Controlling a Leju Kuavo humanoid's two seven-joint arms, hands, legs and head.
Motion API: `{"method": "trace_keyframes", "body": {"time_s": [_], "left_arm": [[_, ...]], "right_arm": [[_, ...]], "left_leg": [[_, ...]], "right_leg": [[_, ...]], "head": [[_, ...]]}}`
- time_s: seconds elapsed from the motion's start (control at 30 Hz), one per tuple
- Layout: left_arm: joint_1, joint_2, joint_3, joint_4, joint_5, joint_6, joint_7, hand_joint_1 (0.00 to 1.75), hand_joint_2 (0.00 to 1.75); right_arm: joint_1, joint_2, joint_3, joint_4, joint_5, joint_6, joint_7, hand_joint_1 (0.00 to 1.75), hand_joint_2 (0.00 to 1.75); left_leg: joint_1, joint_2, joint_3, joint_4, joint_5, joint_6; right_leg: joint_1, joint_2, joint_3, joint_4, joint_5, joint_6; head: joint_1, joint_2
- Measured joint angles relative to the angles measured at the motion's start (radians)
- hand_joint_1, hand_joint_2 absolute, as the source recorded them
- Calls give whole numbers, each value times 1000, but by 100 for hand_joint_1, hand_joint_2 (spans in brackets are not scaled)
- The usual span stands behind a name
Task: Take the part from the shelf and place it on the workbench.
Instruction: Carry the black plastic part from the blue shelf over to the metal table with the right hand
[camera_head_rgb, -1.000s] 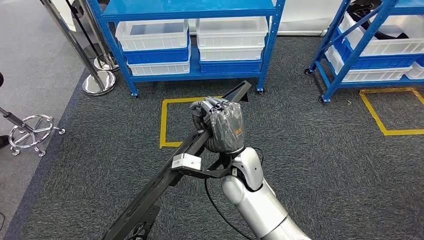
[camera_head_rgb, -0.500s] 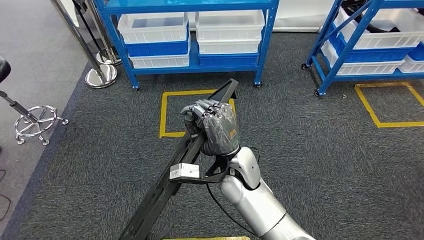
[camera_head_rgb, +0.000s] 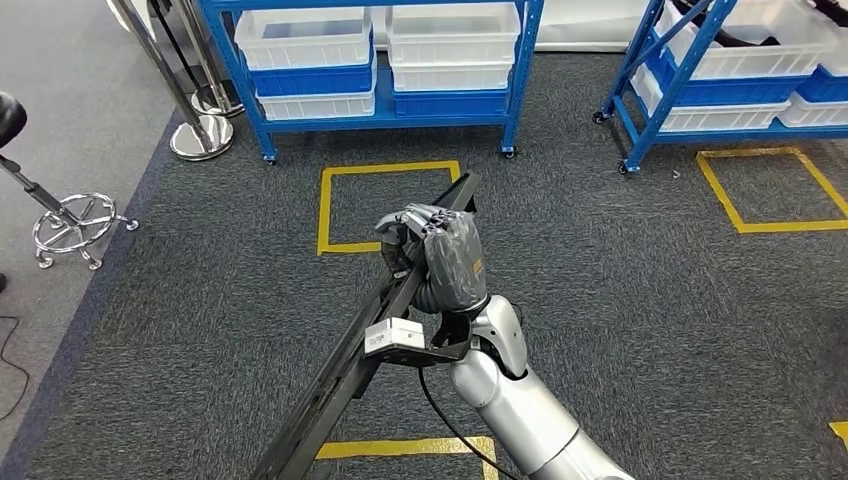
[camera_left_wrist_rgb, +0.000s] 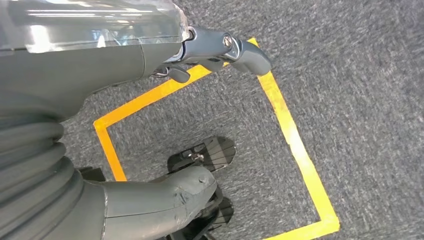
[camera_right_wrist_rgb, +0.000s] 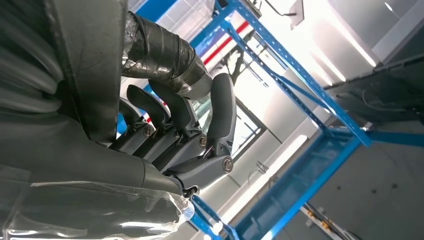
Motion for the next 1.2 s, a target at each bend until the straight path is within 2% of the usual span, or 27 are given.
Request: {"method": "trace_keyframes", "body": {"time_s": [0.07, 0.1, 0.13, 0.2, 0.23, 0.27, 0.3, 0.37, 0.4, 0.43, 0.47, 0.53, 0.6, 0.63, 0.7, 0.73, 0.77, 0.8, 0.83, 0.87, 0.9, 0.97, 1.0, 1.07, 1.1, 1.13, 1.2], "left_arm": [[2, 0, 0, 0, 0, 0, -7, 0, 175], [4, 0, 0, 0, 0, 1, -12, 0, 175], [5, 0, 0, 0, 1, 1, -17, 0, 175], [7, 0, 0, 0, 1, 1, -25, 0, 175], [8, 0, 0, 0, 1, 1, -27, 0, 175], [8, 0, 0, 0, 0, 1, -28, 0, 175], [9, 0, 0, 0, 0, 1, -28, 0, 175], [8, 0, 0, 0, -2, 1, -28, 0, 175], [7, 0, 0, 0, -3, 1, -29, 0, 175], [6, 0, 0, 0, -4, 1, -29, 0, 175], [5, 0, 0, 0, -4, 1, -30, 0, 175], [6, 0, 0, 0, -3, 1, -32, 0, 175], [5, -1, -1, 0, -1, 1, -36, 0, 175], [5, -2, -1, 0, 1, 1, -38, 0, 175], [7, -4, -1, 0, 2, 1, -40, 0, 175], [10, -5, -1, 0, 3, 1, -40, 0, 175], [14, -6, -1, 0, 3, 1, -40, 0, 175], [18, -6, -1, 0, 2, 1, -40, 0, 175], [22, -7, -1, 0, 2, 1, -40, 0, 175], [24, -7, -1, 0, 2, 2, -39, 0, 175], [26, -8, -1, 0, 2, 3, -39, 0, 175], [29, -9, -1, 0, 2, 5, -39, 0, 175], [31, -9, -1, 0, 2, 5, -39, 0, 175], [37, -9, -1, 0, 3, 6, -39, 0, 175], [40, -9, -1, 0, 4, 6, -39, 0, 175], [42, -9, -1, 0, 5, 6, -40, 0, 175], [44, -9, -1, 0, 9, 7, -41, 0, 175]], "right_arm": [[4, -3, 1, -1, 0, -2, -3, 175, 175], [7, -5, 1, -2, -1, -5, -7, 175, 175], [8, -5, 2, -4, -3, -9, -11, 175, 175], [10, -6, 7, -10, 2, -22, -23, 175, 175], [10, -8, 10, -13, 9, -30, -28, 175, 175], [11, -9, 13, -15, 17, -35, -31, 175, 175], [12, -12, 16, -18, 24, -39, -34, 175, 175], [12, -15, 17, -25, 38, -42, -33, 175, 175], [11, -16, 18, -30, 54, -43, -27, 175, 175], [8, -17, 20, -34, 81, -44, -12, 175, 175], [3, -18, 23, -37, 116, -44, 9, 175, 175], [-8, -23, 31, -39, 192, -44, 53, 175, 175], [-19, -29, 37, -41, 233, -42, 76, 175, 175], [-25, -31, 39, -43, 240, -41, 82, 175, 175], [-35, -37, 45, -46, 244, -37, 90, 175, 175], [-38, -40, 48, -46, 249, -36, 94, 175, 175], [-39, -43, 51, -46, 256, -36, 99, 175, 175], [-40, -46, 54, -47, 265, -36, 103, 175, 175], [-43, -49, 56, -47, 273, -37, 108, 175, 175], [-47, -51, 59, -47, 280, -37, 113, 175, 175], [-52, -53, 62, -47, 285, -36, 117, 175, 175], [-59, -57, 66, -49, 293, -36, 125, 175, 175], [-61, -59, 68, -50, 296, -35, 127, 175, 175], [-63, -62, 71, -50, 304, -32, 131, 175, 175], [-66, -63, 73, -51, 309, -30, 134, 175, 175], [-68, -63, 76, -51, 312, -27, 136, 175, 175], [-71, -63, 81, -51, 314, -22, 141, 175, 175]], "left_leg": [[5, -1, -10, 7, -5, -11], [7, -3, -20, 31, -31, -16], [8, -5, -36, 72, -71, -20], [9, -6, -74, 199, -155, -25], [9, -6, -85, 252, -173, -25], [9, -7, -82, 279, -172, -25], [9, -7, -59, 266, -154, -22], [7, -8, 34, 145, -117, -12], [4, -8, 82, 74, -112, -6], [1, -8, 114, 23, -112, -1], [-2, -8, 129, -6, -117, 3], [-3, -9, 129, -19, -111, 12], [2, -11, 128, -33, -94, 27], [5, -12, 126, -38, -86, 33], [4, -16, 113, -38, -75, 38], [4, -20, 106, -36, -72, 38], [4, -26, 100, -34, -69, 36], [5, -32, 95, -30, -67, 35], [5, -39, 91, -26, -66, 33], [5, -46, 87, -21, -66, 30], [3, -52, 82, -13, -67, 26], [2, -65, 68, 0, -67, 14], [2, -71, 61, 3, -65, 7], [7, -81, 54, 5, -62, -4], [7, -75, 47, 17, -71, -9], [7, -64, 32, 47, -91, -13], [6, -37, -21, 163, -153, -20]], "right_leg": [[-1, -3, -11, -1, 14, -19], [-1, -4, -17, -3, 22, -29], [-2, -6, -25, -4, 30, -36], [2, -6, -46, -3, 47, -44], [3, -6, -57, -3, 56, -44], [5, -5, -67, -2, 64, -44], [6, -5, -76, -1, 71, -43], [8, -4, -88, 0, 82, -40], [9, -4, -92, 1, 87, -36], [9, -5, -95, 1, 92, -31], [8, -6, -97, 0, 97, -25], [9, -8, -98, -3, 105, -12], [9, -8, -106, 15, 88, -2], [9, -7, -121, 49, 61, 1], [7, -5, -168, 169, -15, 7], [6, -5, -191, 229, -43, 9], [4, -5, -200, 263, -53, 11], [3, -5, -193, 263, -44, 13], [0, -3, -165, 221, -18, 13], [-3, 5, -126, 154, 12, 12], [-5, 22, -90, 90, 32, 11], [-8, 48, -54, 18, 45, 6], [-6, 52, -54, 14, 42, 2], [-6, 37, -57, 11, 47, -9], [-7, 28, -57, 8, 50, -16], [-8, 19, -57, 5, 53, -22], [-6, -1, -59, 3, 55, -30]], "head": [[0, 0], [0, 0], [0, 0], [0, 0], [0, 0], [0, 0], [0, 0], [0, 0], [0, 0], [0, 0], [0, 0], [0, 0], [1, 0], [1, 0], [1, 0], [1, 0], [1, 0], [1, 0], [1, 0], [1, 0], [1, 0], [0, 0], [0, 0], [0, 0], [0, 0], [-1, 0], [-3, 0]]}}
